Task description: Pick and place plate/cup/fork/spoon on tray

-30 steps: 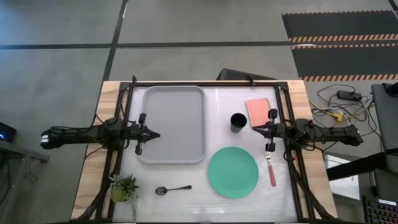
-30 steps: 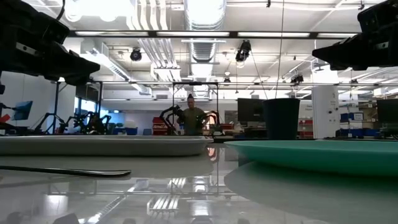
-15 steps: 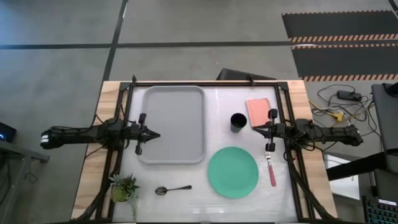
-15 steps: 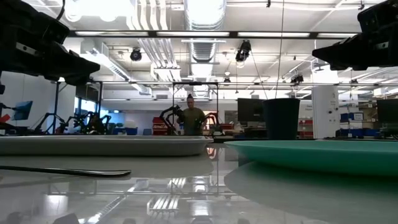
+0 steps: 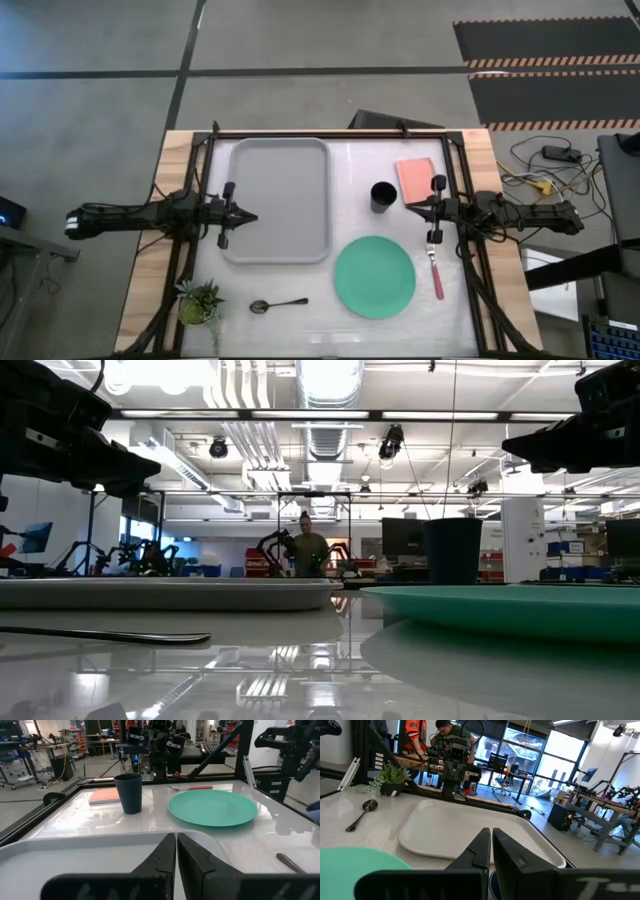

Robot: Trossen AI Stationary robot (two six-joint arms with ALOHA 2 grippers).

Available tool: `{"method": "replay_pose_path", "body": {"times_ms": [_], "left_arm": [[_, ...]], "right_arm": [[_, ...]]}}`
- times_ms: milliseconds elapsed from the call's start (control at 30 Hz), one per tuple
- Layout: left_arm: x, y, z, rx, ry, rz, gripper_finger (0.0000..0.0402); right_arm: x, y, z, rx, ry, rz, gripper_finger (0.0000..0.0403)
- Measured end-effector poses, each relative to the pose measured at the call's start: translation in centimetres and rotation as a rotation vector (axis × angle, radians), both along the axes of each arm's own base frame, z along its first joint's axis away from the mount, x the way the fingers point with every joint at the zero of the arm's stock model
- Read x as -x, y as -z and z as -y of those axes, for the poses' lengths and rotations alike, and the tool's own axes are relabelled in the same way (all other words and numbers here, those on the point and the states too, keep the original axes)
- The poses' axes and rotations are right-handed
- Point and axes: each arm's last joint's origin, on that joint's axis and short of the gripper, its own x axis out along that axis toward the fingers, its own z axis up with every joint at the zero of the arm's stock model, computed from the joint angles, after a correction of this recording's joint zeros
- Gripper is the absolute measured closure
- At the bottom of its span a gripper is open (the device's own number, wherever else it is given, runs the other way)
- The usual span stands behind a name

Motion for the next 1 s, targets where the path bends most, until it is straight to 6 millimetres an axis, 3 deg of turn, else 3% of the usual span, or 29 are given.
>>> {"method": "replay_pose_path", "body": {"times_ms": [267,367,533,700,1000], "left_arm": [[0.0,-0.3,0.0,-0.002,0.0,0.028,0.0402],[-0.1,-1.6,0.0,-0.014,0.0,0.165,0.0402],[0.4,-4.2,0.0,-0.038,0.001,0.442,0.0402],[1.1,-5.9,0.1,-0.055,0.001,0.636,0.0402],[1.9,-7.2,0.2,-0.026,0.023,0.79,0.0402]], "right_arm": [[0.0,0.0,0.0,0.0,0.0,0.0,0.0394],[0.0,0.0,0.0,-0.036,-0.002,0.004,0.0394],[0.0,-0.1,0.0,-0.333,-0.008,0.039,0.0394],[0.1,-1.0,0.1,-0.423,0.006,0.154,0.0394],[0.6,-2.9,0.1,-0.451,-0.034,0.354,0.0394]]}}
